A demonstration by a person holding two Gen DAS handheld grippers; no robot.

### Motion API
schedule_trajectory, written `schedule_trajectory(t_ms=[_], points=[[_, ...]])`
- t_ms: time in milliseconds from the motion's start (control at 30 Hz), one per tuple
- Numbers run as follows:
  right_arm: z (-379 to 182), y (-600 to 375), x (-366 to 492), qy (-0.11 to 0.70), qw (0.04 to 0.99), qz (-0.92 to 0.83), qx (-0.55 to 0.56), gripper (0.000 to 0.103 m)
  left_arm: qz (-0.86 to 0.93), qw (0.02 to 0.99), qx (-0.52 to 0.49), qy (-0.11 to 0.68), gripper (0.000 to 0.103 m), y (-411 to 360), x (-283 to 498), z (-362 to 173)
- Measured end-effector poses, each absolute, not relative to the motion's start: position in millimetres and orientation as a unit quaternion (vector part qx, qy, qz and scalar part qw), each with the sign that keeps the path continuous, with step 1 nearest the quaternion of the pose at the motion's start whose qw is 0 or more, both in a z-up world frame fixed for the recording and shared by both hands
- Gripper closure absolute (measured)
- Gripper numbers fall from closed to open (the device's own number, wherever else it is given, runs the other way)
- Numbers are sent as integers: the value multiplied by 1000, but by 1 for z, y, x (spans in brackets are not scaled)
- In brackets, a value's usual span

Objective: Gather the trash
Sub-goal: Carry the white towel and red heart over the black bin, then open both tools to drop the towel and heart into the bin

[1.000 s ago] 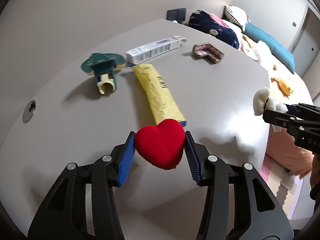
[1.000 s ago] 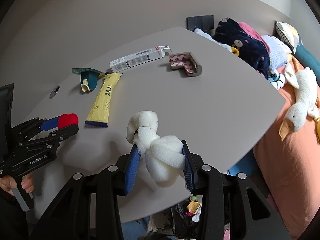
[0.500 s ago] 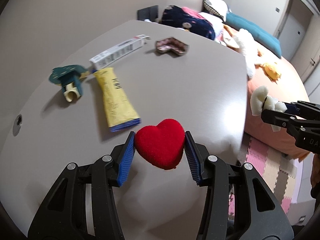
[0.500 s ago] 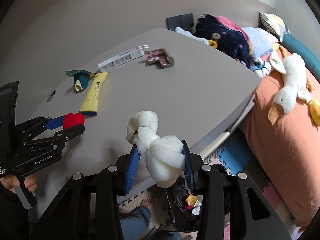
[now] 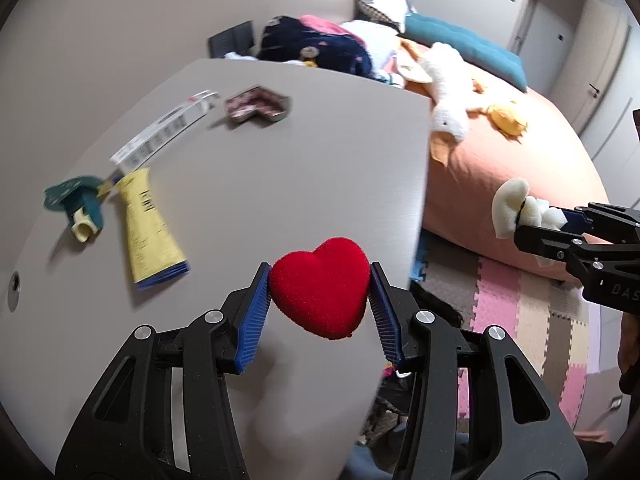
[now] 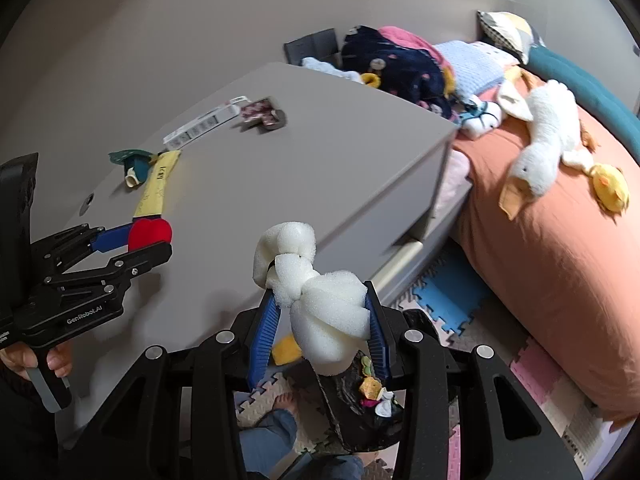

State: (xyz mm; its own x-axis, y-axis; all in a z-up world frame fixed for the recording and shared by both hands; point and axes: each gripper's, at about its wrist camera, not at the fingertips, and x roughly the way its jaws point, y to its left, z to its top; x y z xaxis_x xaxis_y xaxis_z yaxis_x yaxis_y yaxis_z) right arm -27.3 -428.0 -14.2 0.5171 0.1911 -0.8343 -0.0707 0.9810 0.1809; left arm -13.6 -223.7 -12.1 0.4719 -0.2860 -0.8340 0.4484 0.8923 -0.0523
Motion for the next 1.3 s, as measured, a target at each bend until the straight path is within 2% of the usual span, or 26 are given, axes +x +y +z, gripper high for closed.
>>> schedule_trajectory(t_ms=[933,967,1000,1067,1200,1300], points=[[-10,-512,-121,480,871,2,107,59,-347,802,157,461,55,-320,-85,-21],[-10,-513,-124,479,871,2,109,54,-355,796,161,463,53,-322,-88,-22],[-9,-516,-128,475,872,1,114,45,-358,792,163,466,37,-323,-89,-23],[-5,-520,-133,468,876,-7,118,36,-356,792,163,468,6,-323,-90,-24],[-1,-530,-140,456,881,-30,125,29,-347,798,168,464,6,-324,-91,-23],[0,-535,-143,451,882,-36,133,28,-340,800,168,465,6,-323,-88,-24]])
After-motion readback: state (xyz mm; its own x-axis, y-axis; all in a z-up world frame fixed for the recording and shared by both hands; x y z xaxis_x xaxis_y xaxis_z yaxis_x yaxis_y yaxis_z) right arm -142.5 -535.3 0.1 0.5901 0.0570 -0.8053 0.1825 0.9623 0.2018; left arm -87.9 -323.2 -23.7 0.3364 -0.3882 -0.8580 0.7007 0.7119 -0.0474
